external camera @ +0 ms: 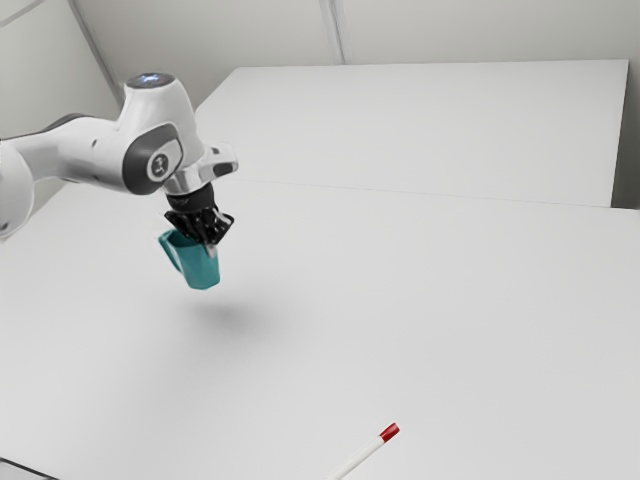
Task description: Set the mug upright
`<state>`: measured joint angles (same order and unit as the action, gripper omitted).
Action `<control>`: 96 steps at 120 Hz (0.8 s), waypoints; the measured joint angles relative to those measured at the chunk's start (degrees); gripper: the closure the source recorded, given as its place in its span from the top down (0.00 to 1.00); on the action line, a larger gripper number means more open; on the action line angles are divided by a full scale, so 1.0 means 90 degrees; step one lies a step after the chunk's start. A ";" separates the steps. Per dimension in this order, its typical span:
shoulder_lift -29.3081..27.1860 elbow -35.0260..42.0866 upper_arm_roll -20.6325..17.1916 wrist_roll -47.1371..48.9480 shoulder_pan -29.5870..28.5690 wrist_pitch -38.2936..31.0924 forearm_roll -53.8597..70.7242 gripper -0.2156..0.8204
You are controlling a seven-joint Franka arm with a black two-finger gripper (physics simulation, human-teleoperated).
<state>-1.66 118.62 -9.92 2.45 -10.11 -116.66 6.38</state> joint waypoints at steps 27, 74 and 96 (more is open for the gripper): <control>-0.0010 0.0185 -0.0396 0.1310 0.0106 -0.0339 0.0018 0.04; 0.0454 0.0333 -0.0532 0.2813 0.0015 -0.0748 0.0026 0.04; 0.0696 0.0332 -0.0552 0.3248 -0.0154 -0.0928 0.0054 0.04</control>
<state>4.60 121.61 -14.89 31.68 -11.50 -125.00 6.86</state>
